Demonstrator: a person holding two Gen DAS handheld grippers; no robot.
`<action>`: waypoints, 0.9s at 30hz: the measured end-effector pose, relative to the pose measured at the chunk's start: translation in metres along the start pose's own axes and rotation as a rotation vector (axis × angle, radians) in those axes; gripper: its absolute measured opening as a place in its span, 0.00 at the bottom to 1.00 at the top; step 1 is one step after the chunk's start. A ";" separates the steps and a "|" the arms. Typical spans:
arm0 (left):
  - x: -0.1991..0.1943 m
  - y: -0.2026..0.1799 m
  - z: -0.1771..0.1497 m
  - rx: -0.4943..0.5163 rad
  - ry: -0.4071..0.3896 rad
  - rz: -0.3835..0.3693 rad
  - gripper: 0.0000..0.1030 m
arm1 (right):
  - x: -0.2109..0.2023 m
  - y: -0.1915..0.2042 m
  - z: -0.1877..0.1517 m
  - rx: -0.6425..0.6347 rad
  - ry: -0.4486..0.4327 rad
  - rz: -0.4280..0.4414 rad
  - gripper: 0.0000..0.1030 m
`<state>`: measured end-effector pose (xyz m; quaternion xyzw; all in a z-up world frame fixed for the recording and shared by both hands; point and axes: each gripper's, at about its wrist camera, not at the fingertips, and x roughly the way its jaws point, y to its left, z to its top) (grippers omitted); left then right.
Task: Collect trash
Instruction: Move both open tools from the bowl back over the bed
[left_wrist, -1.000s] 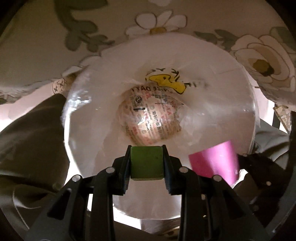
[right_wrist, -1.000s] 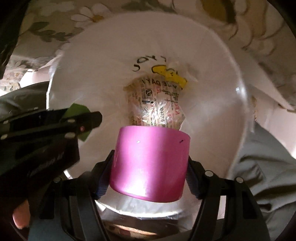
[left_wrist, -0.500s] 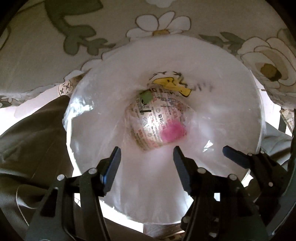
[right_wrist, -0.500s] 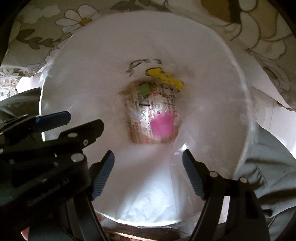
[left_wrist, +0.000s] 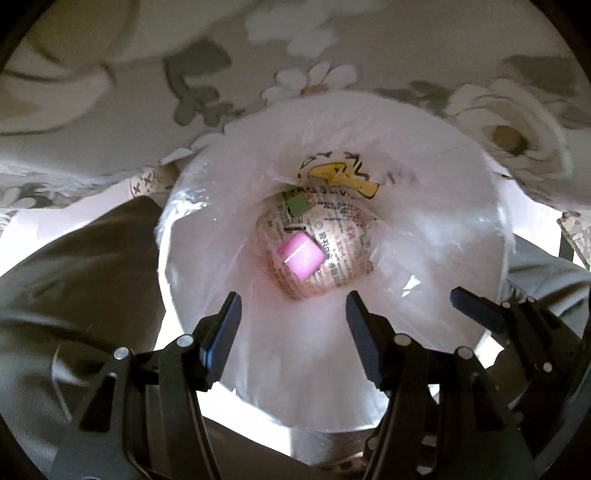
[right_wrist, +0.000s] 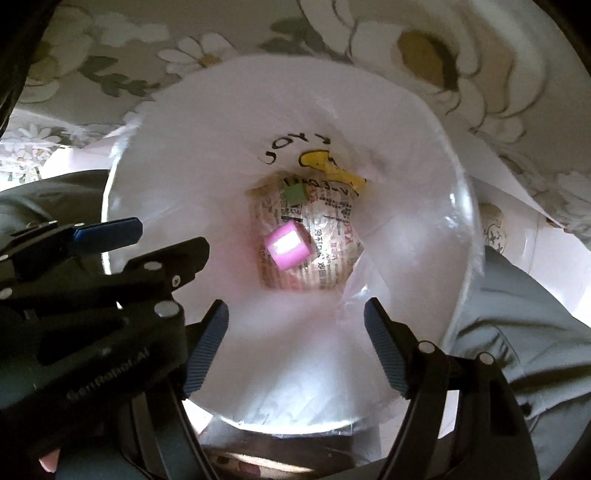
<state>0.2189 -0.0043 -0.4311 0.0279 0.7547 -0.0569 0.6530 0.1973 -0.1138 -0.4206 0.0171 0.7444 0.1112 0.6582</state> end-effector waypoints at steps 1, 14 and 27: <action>-0.007 -0.002 -0.004 0.014 -0.016 0.010 0.57 | -0.004 0.001 -0.002 -0.005 -0.009 -0.002 0.76; -0.121 -0.025 -0.052 0.184 -0.264 0.045 0.57 | -0.119 -0.004 -0.048 -0.119 -0.224 -0.005 0.76; -0.281 -0.035 -0.042 0.169 -0.599 -0.037 0.57 | -0.280 -0.038 -0.072 -0.123 -0.583 -0.039 0.76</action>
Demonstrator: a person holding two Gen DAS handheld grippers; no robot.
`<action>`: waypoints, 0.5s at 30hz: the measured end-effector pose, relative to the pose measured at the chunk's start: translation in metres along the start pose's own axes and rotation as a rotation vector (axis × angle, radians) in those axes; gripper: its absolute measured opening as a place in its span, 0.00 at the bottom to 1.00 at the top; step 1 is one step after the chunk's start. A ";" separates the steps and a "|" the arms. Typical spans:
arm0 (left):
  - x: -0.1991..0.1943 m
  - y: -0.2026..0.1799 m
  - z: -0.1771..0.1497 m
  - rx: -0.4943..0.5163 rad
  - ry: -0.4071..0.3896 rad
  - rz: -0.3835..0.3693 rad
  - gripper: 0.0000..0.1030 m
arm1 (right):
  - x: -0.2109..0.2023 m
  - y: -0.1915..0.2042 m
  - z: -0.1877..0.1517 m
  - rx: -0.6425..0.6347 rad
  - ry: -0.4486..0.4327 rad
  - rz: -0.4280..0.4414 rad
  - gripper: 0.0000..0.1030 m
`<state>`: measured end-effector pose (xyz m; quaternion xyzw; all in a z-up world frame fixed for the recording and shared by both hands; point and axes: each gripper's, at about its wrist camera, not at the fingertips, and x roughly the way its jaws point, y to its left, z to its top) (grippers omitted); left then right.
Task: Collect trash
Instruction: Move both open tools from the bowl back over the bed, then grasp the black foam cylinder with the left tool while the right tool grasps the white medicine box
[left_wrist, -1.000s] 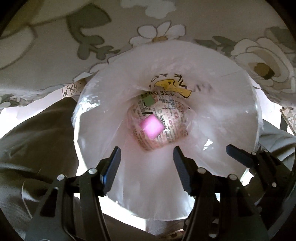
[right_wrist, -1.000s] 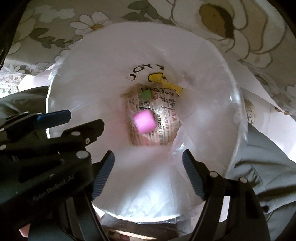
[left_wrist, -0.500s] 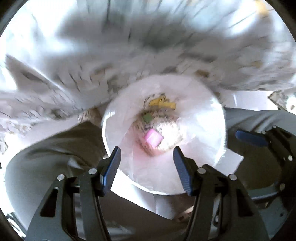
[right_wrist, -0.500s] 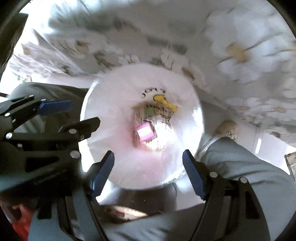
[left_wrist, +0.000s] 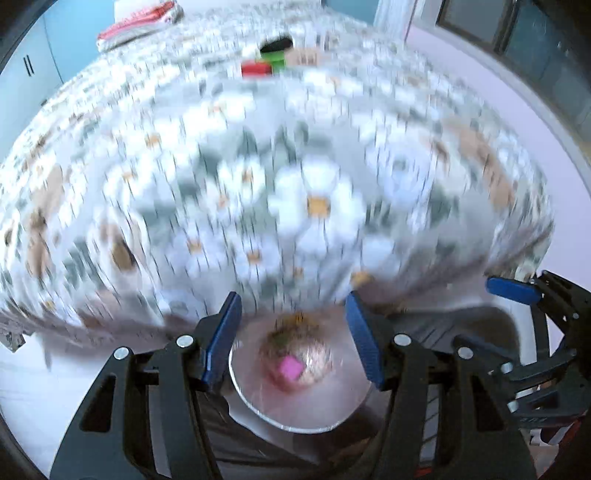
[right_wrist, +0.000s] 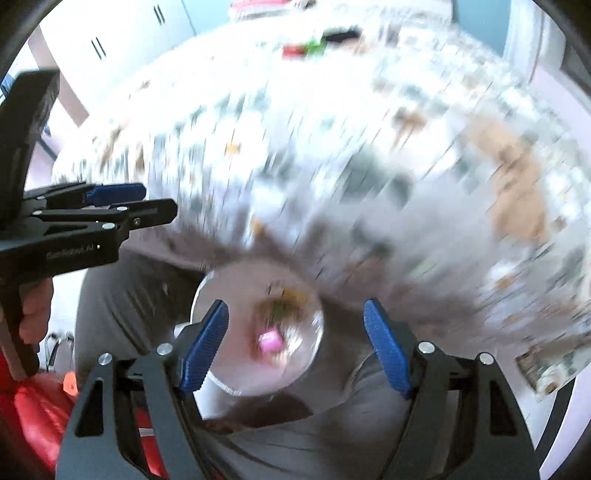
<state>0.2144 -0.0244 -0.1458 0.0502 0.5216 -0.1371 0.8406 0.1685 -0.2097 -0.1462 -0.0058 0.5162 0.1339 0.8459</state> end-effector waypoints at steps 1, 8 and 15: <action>-0.006 0.001 0.009 -0.008 -0.018 0.000 0.57 | -0.011 -0.005 0.007 0.002 -0.029 -0.012 0.76; -0.029 0.001 0.064 0.003 -0.110 0.034 0.60 | -0.057 -0.036 0.052 0.025 -0.175 -0.059 0.76; -0.030 0.011 0.135 0.024 -0.166 0.063 0.60 | -0.082 -0.058 0.108 0.060 -0.280 -0.079 0.77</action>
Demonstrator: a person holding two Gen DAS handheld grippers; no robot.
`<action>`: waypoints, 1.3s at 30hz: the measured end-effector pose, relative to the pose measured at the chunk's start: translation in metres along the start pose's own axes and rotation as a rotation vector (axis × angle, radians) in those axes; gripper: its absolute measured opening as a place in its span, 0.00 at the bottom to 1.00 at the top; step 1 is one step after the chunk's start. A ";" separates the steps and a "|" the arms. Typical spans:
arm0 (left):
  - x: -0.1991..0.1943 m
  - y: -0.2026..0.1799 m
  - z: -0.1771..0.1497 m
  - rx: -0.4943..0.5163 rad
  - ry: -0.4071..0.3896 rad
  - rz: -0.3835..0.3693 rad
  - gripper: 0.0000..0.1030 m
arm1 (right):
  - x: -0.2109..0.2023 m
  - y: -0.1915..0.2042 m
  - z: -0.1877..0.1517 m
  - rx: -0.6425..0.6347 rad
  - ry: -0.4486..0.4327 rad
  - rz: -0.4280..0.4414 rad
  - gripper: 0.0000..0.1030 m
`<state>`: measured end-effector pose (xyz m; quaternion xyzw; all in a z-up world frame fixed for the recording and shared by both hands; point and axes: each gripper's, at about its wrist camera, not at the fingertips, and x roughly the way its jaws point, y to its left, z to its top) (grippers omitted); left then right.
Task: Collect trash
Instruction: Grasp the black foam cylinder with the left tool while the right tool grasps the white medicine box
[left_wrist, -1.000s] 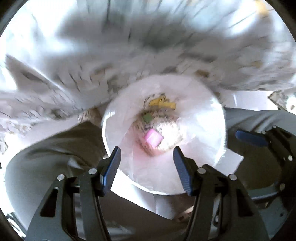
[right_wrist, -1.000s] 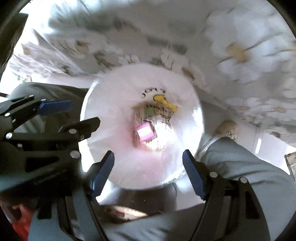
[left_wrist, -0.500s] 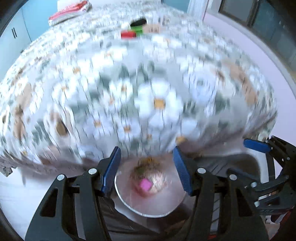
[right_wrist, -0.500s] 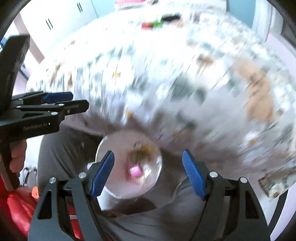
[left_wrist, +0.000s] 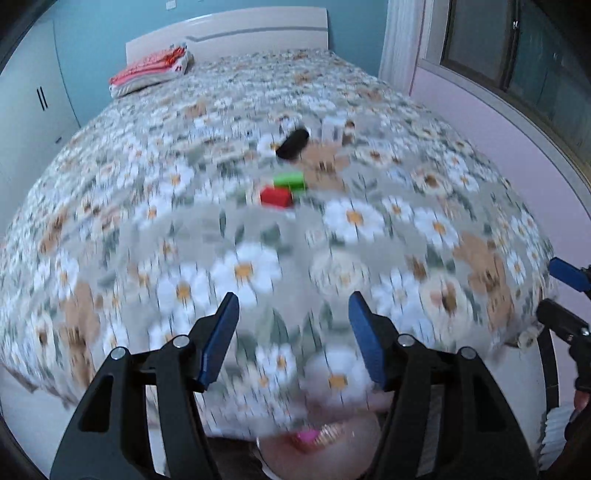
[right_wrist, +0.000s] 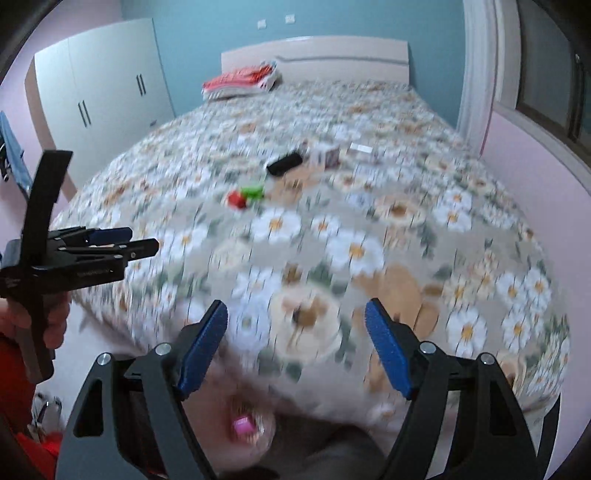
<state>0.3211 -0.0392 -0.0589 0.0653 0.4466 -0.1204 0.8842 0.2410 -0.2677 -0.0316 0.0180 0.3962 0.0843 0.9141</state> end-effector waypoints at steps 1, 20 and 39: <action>0.003 0.002 0.010 0.006 -0.006 -0.001 0.60 | 0.003 -0.001 0.010 0.004 -0.010 -0.003 0.78; 0.155 0.016 0.166 0.126 0.093 -0.048 0.60 | 0.167 -0.029 0.171 0.186 0.085 -0.006 0.79; 0.290 0.016 0.233 0.158 0.169 -0.147 0.60 | 0.356 -0.079 0.242 0.466 0.315 -0.126 0.79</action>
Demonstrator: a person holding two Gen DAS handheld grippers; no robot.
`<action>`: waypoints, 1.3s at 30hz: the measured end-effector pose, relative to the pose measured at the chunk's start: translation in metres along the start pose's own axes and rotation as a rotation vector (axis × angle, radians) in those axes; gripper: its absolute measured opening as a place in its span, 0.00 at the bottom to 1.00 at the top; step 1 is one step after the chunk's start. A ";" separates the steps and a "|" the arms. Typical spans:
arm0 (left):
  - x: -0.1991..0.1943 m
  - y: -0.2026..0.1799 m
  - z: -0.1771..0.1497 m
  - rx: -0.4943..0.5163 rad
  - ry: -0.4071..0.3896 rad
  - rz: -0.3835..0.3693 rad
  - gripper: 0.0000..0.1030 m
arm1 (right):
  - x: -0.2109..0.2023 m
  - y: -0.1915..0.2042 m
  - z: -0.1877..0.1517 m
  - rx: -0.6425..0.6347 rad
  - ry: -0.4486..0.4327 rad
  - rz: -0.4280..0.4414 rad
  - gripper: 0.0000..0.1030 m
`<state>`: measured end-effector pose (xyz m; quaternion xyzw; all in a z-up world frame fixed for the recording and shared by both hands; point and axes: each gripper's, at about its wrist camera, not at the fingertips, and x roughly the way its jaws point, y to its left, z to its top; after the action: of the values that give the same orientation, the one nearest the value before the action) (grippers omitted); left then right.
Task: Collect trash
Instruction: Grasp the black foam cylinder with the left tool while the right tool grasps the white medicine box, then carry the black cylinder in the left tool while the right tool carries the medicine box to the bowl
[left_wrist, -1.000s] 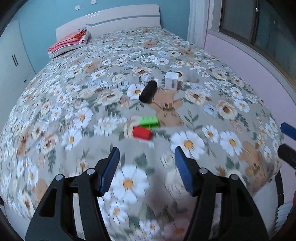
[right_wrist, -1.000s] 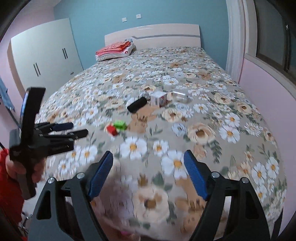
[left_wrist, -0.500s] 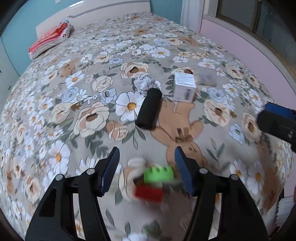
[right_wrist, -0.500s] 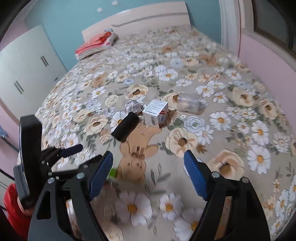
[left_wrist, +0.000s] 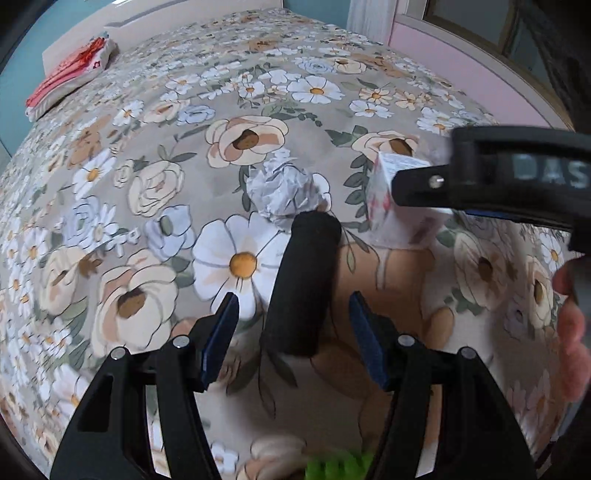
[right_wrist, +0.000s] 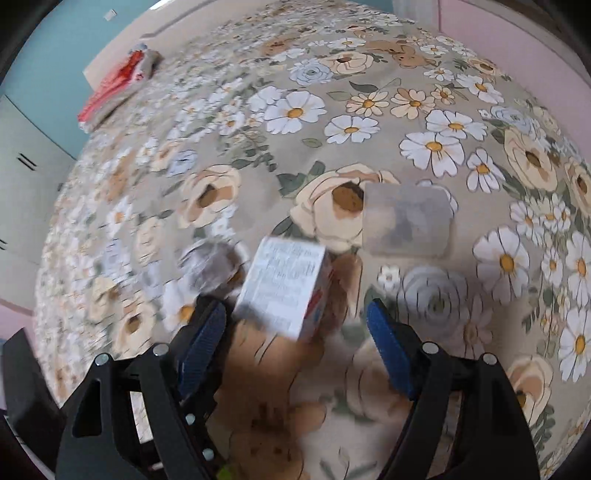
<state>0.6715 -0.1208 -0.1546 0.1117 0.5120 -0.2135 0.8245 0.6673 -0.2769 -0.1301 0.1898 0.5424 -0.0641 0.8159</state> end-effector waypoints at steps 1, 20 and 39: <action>0.006 0.001 0.002 -0.003 0.005 0.000 0.60 | 0.006 0.000 0.003 0.011 0.006 0.004 0.79; 0.025 0.003 0.007 -0.050 0.003 0.004 0.31 | 0.037 0.009 0.013 0.004 0.027 0.062 0.52; -0.096 -0.004 -0.015 -0.125 -0.081 0.064 0.30 | -0.093 -0.001 -0.022 -0.054 -0.058 0.147 0.47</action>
<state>0.6207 -0.0956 -0.0759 0.0675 0.4868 -0.1592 0.8562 0.6101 -0.2793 -0.0530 0.2054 0.5048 0.0052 0.8384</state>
